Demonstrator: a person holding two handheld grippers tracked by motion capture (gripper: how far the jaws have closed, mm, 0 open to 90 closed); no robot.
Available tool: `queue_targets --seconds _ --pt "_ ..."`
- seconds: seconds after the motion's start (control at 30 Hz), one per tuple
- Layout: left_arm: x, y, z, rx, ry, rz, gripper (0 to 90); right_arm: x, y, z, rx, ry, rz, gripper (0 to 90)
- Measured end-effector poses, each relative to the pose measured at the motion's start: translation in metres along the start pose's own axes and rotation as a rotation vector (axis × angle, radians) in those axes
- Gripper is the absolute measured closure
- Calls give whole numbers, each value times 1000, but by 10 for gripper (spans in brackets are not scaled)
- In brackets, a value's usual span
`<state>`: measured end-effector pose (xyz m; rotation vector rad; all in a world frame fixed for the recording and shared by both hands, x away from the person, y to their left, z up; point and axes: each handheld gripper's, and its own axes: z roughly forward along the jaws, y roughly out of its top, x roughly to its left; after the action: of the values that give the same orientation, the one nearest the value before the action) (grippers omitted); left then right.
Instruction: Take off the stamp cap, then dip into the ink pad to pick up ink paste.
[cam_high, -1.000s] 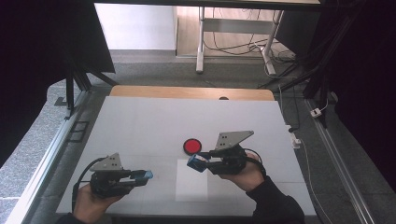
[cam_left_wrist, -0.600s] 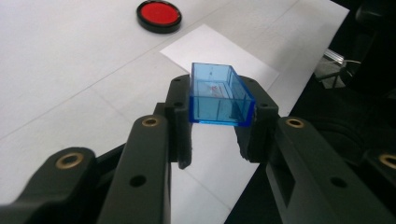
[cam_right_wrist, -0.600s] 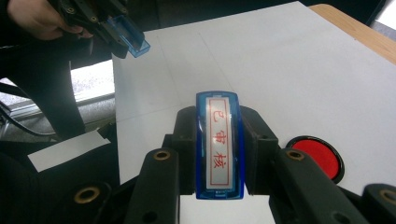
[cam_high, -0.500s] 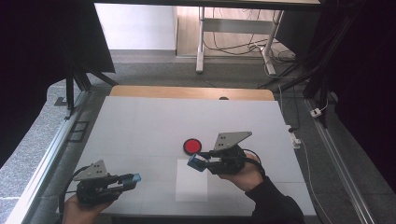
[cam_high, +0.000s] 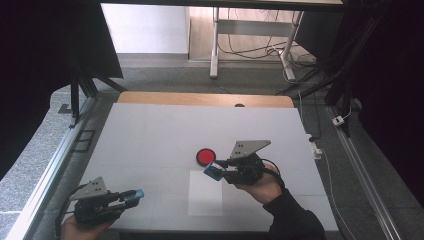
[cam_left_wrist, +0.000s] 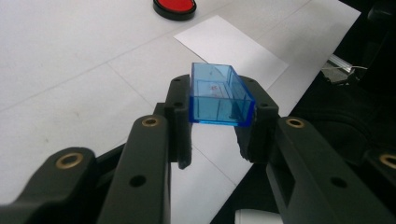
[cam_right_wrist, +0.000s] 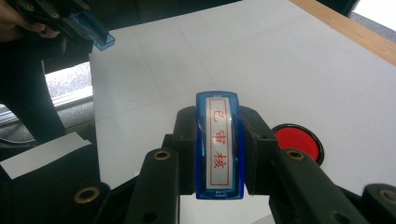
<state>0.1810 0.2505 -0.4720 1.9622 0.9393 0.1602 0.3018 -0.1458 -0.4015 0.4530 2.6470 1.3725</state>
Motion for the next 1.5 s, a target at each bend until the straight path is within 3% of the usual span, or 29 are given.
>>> queue_targets --seconds 0.4,0.57,0.93,1.5 --pt "5 -5 -2 0 -3 -28 681 -4 -2 4 1 -31 19 712" --pt "4 -5 -2 16 20 -37 681 -6 -1 6 0 -38 23 712" --pt "-2 -3 5 78 69 5 681 -14 3 13 5 -53 37 712" --pt "-1 -3 4 72 62 -2 681 -34 9 39 49 -99 30 712"
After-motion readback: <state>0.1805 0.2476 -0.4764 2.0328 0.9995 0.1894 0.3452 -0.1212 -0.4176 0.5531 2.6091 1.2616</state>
